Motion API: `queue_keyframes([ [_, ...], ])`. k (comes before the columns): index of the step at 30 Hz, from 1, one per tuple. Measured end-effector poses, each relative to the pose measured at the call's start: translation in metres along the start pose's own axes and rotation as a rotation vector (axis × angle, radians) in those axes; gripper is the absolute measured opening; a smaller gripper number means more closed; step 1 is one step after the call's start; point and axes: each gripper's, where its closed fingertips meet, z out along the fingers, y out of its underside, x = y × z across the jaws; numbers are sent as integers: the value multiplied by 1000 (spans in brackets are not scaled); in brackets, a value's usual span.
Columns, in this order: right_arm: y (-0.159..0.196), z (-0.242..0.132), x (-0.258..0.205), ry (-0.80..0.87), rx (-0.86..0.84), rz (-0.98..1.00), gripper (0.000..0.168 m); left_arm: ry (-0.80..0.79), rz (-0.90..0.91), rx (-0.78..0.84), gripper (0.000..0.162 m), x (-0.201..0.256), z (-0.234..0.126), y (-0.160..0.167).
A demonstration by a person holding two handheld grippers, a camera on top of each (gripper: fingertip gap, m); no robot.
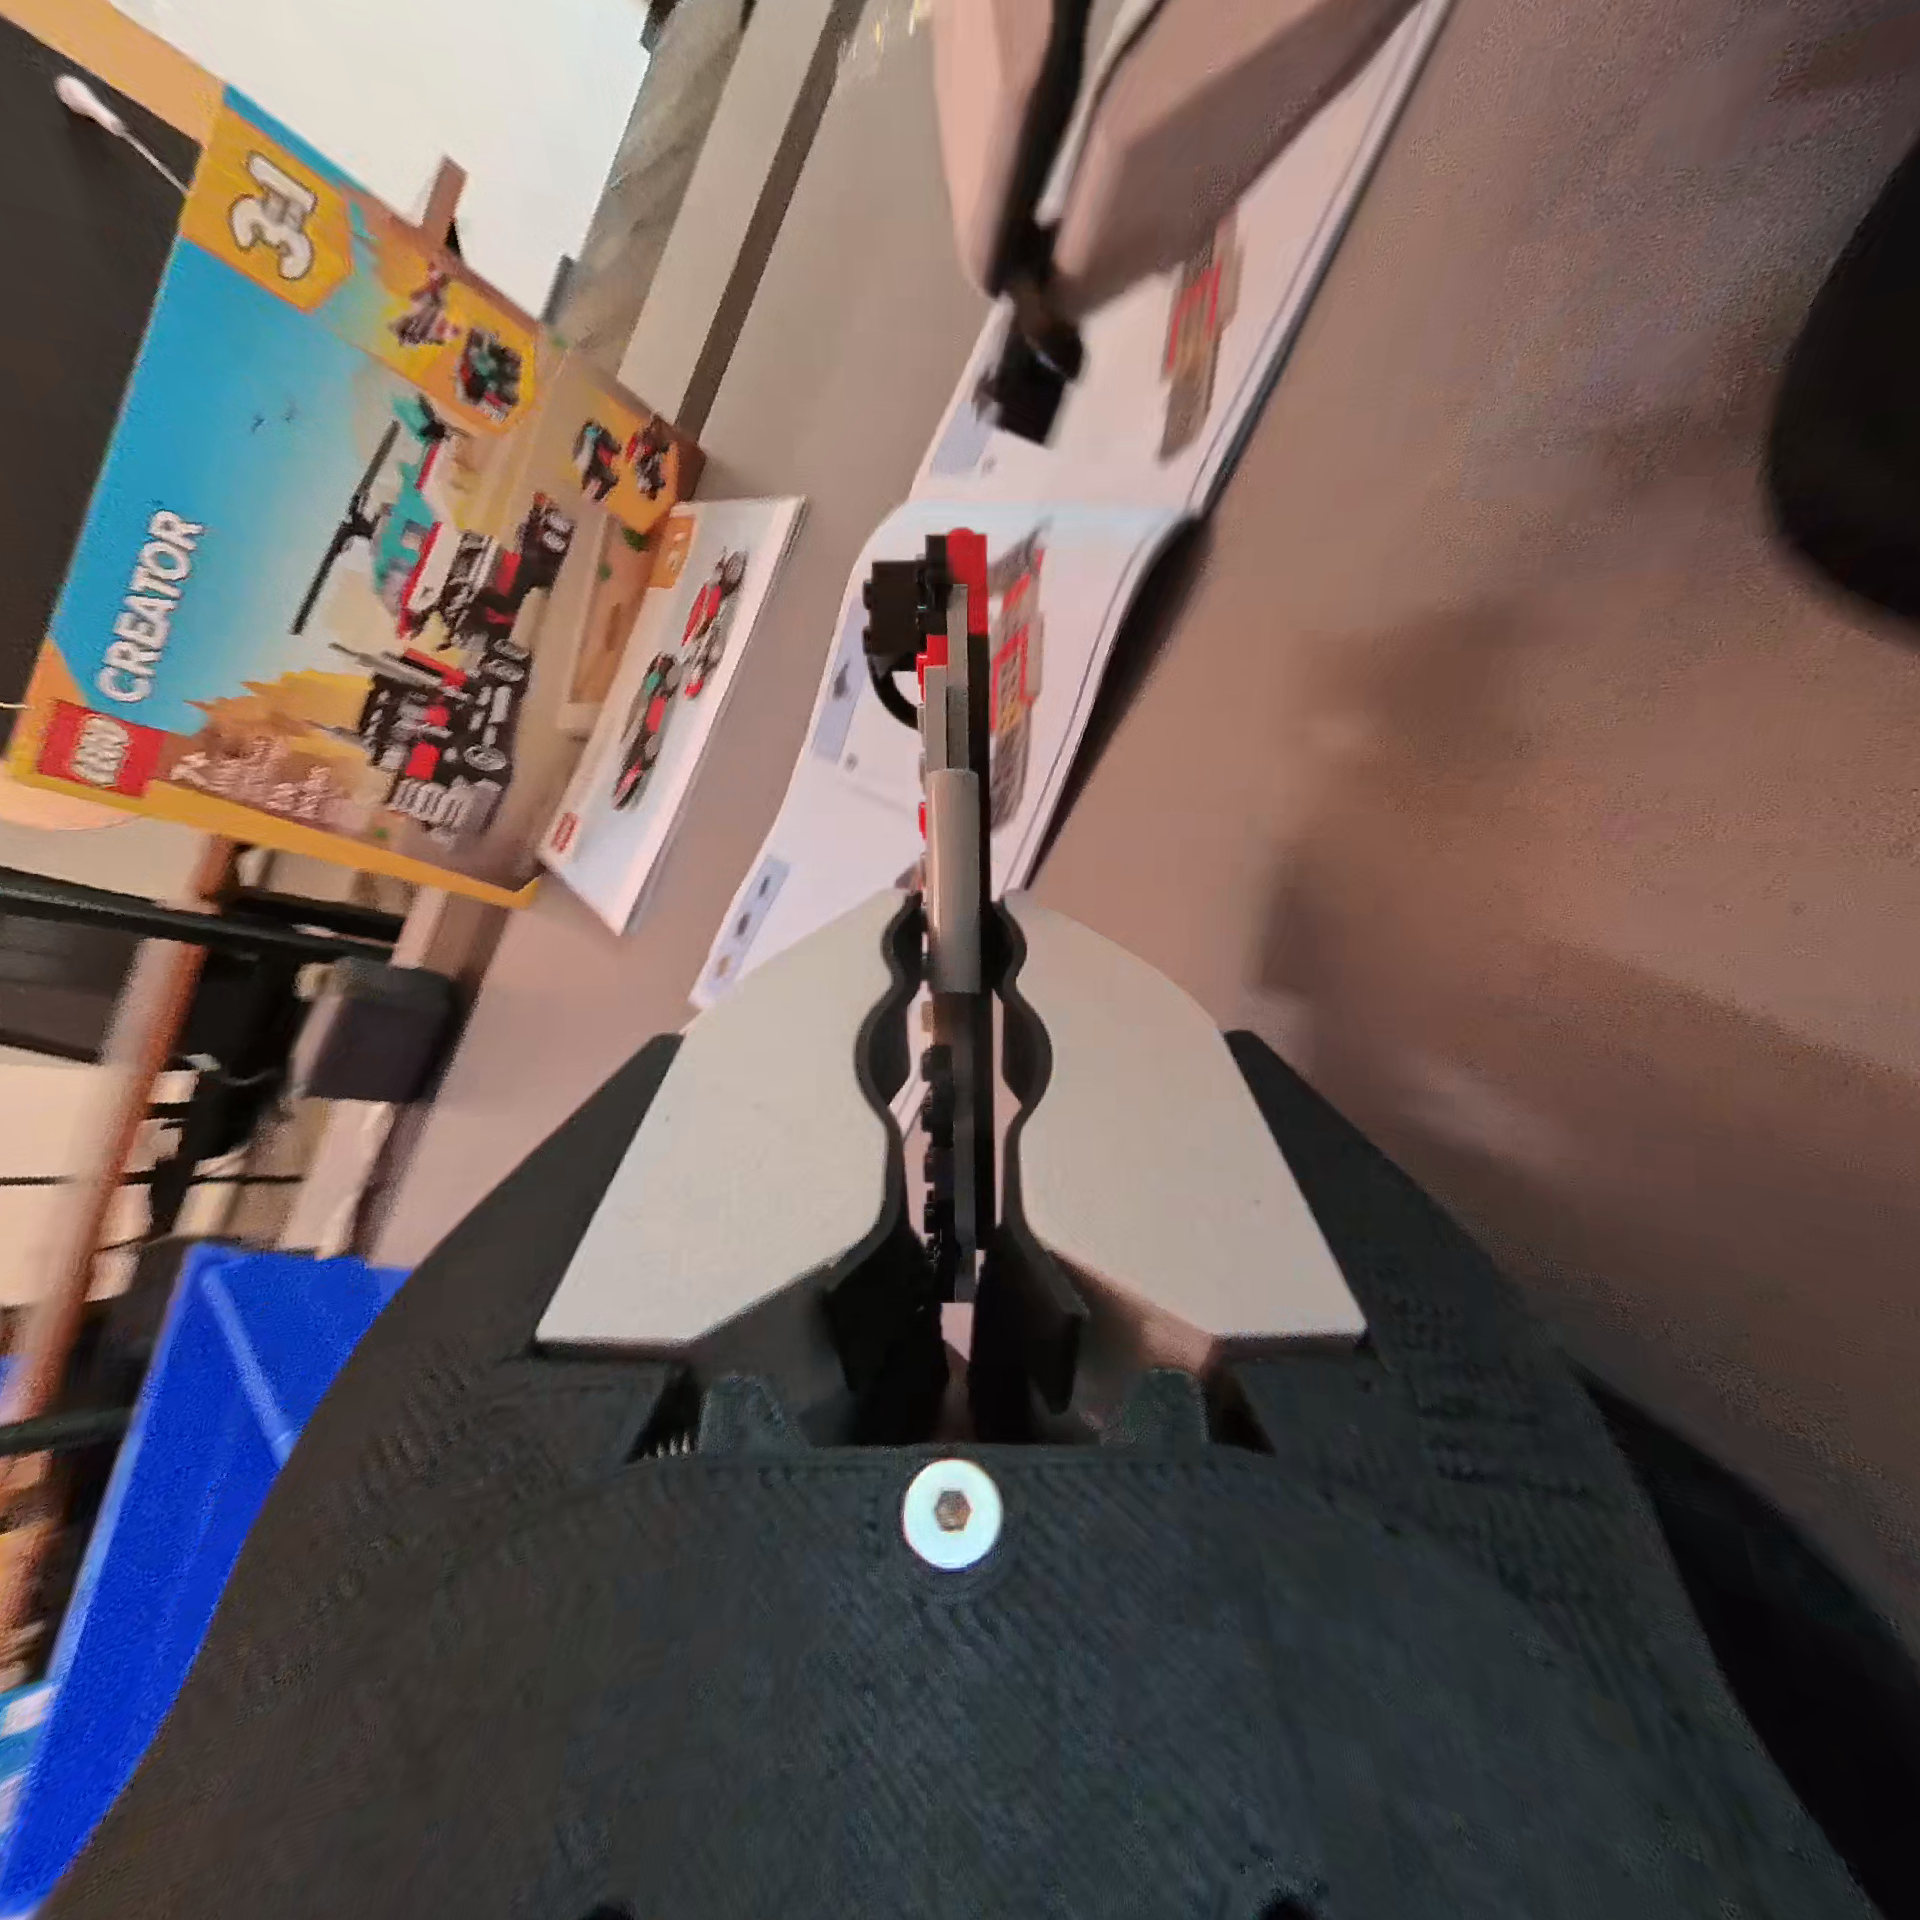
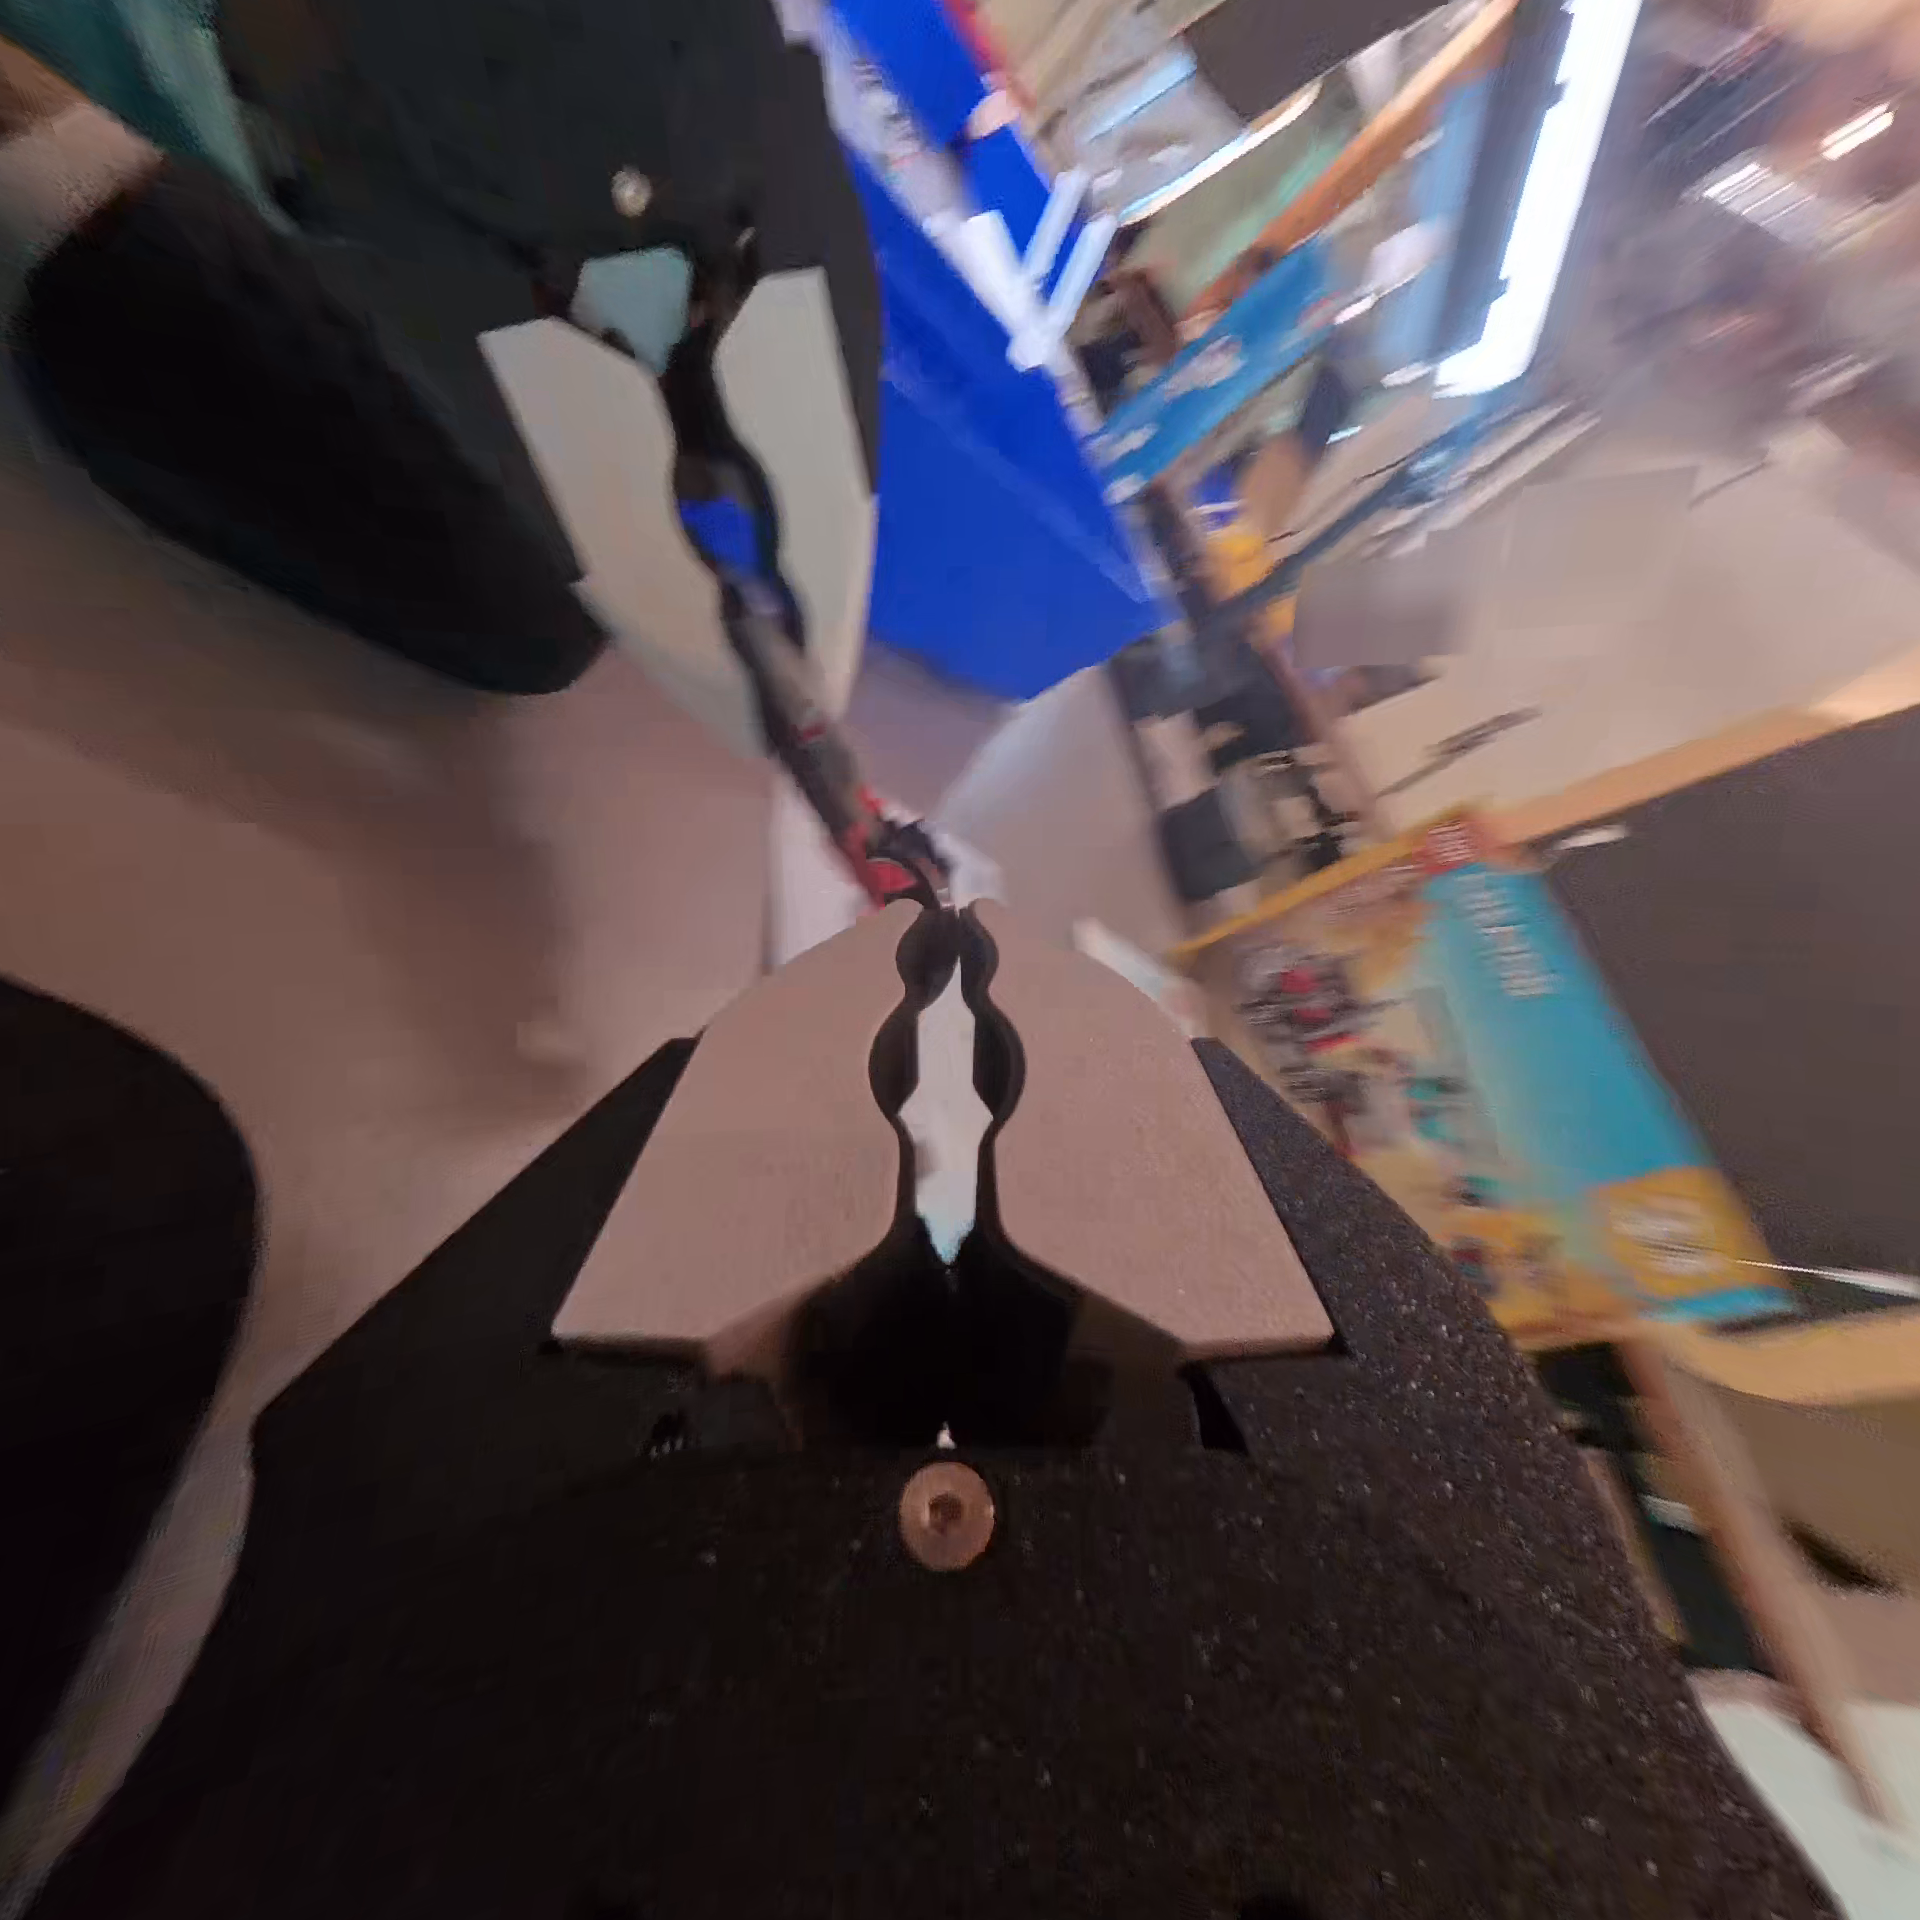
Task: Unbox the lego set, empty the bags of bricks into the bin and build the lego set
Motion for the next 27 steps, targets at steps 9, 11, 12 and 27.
queue_keyframes([
  [9,-41,-49,39,254,-119,-482,4,-66,68,84,12,-8,0,-75],
  [11,-41,-56,44,235,-130,-462,4,-114,159,65,12,-10,-1,-83],
  [12,-40,-57,44,214,-135,-446,4,-139,208,58,12,-11,-1,-87],
  [27,-25,-87,13,110,-213,-165,4,1,220,157,12,33,-8,-113],
])
